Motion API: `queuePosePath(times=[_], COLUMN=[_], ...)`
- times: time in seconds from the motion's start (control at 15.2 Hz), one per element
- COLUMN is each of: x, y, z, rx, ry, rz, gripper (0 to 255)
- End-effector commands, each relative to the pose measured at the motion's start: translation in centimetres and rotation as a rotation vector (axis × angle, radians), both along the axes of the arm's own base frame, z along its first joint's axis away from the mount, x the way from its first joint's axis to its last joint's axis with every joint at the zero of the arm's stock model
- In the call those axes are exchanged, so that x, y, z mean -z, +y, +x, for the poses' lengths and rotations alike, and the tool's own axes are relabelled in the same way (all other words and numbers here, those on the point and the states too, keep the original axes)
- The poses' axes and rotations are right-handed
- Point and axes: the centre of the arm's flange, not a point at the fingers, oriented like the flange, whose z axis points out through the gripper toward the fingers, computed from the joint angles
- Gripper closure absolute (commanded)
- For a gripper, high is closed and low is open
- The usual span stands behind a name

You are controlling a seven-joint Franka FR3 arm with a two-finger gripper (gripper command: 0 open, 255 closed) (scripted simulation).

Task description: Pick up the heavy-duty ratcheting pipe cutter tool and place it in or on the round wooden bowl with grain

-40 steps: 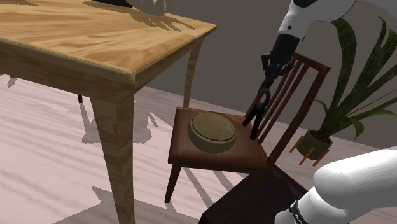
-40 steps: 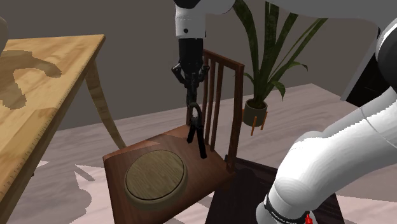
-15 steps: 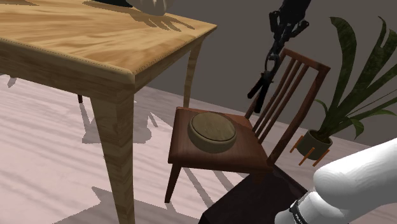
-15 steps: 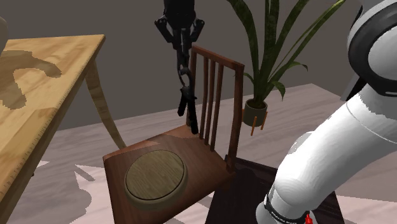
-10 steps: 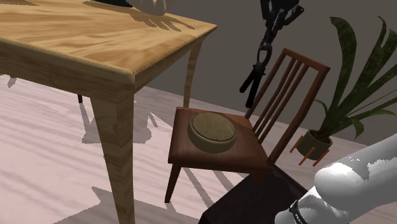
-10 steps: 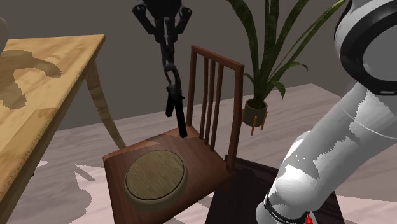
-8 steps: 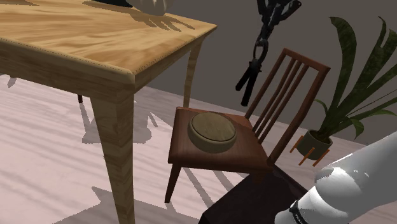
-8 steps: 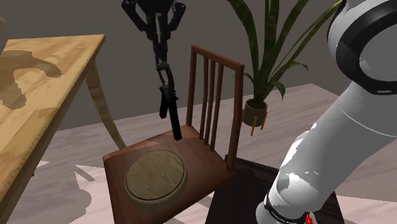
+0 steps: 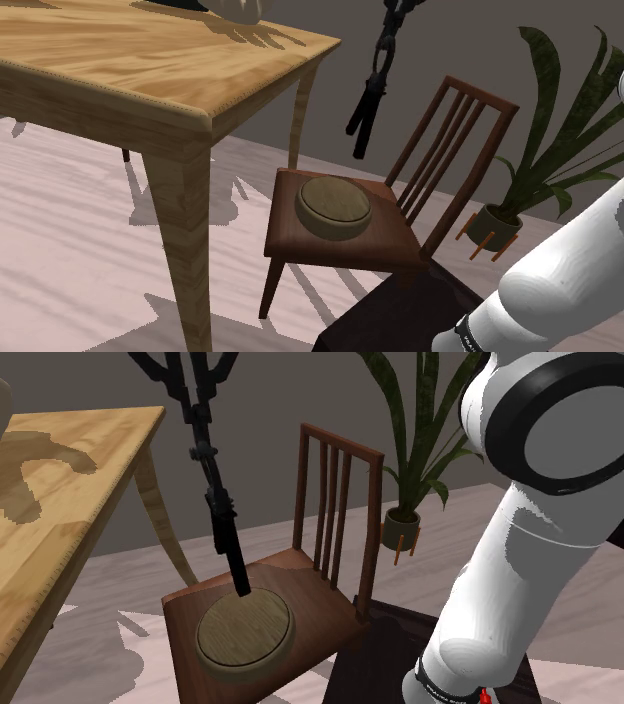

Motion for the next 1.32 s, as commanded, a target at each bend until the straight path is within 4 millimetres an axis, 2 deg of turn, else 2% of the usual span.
queuePosePath(times=[0.0, 1.25], x=[0.8, 10.9], y=[0.3, 0.3], z=[0.0, 0.0], rx=[0.002, 0.002], ry=[0.000, 0.000], rz=[0.000, 0.000], gripper=[255, 255])
